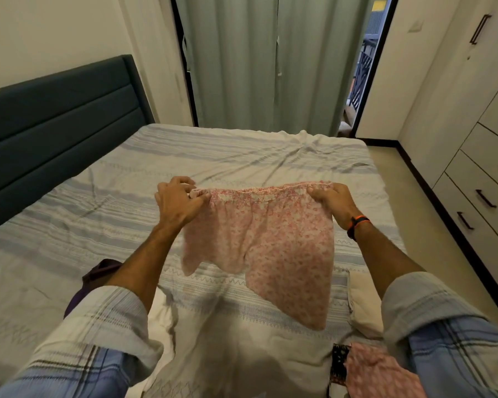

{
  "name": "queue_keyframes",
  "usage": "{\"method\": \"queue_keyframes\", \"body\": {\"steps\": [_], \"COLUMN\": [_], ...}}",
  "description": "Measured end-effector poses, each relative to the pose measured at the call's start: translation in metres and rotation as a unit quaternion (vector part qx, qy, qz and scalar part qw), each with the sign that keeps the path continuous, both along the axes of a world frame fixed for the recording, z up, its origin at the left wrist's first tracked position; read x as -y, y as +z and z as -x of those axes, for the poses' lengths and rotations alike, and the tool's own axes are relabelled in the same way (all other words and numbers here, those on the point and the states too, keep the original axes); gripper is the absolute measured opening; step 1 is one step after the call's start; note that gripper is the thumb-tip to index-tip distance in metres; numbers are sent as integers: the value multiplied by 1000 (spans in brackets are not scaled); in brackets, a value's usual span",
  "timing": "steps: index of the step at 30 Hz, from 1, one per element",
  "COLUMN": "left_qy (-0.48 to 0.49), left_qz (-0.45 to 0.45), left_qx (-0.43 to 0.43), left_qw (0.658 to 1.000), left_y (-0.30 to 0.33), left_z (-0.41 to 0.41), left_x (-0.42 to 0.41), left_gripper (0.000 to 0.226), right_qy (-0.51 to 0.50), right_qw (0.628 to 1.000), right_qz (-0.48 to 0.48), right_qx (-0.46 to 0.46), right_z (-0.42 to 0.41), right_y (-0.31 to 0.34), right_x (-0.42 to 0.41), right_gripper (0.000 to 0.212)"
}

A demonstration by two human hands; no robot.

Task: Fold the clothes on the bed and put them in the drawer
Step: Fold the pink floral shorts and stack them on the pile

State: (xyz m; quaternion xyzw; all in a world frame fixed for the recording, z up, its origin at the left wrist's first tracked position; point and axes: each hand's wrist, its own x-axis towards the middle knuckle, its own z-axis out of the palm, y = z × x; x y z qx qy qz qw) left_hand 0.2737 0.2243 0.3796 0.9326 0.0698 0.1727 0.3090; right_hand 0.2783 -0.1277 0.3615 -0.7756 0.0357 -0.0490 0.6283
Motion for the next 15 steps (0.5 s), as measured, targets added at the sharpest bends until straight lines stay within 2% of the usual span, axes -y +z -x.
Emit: {"method": "queue_keyframes", "body": {"steps": [2,4,10,11,13,15], "left_qy": [-36,-43,-75,-78,-93,-115], "left_qz": [129,215,377,399,450,514], "left_qx": [-44,-66,-91,-96,-128,-183], "left_qw": [990,973,919,908,879,830], "left_y": [-1,-4,-9,-8,-4,0], "left_z": [-1,-2,-2,0,4,10], "left_x": [0,-1,5,5,5,2], "left_gripper": [23,21,22,21,23,24], "right_qy": [12,12,0,8,41,73], "right_qw": [1000,999,991,987,978,967], "right_qz": [-24,-49,-127,-151,-195,-234], "right_qx": [0,-13,-41,-45,-56,-69], "right_z": [0,-1,-10,-12,-12,-14], "right_y": [-3,-5,-7,-6,-7,-13], "right_x": [0,-1,-3,-2,4,12], "right_gripper": [29,19,25,30,57,79]}}
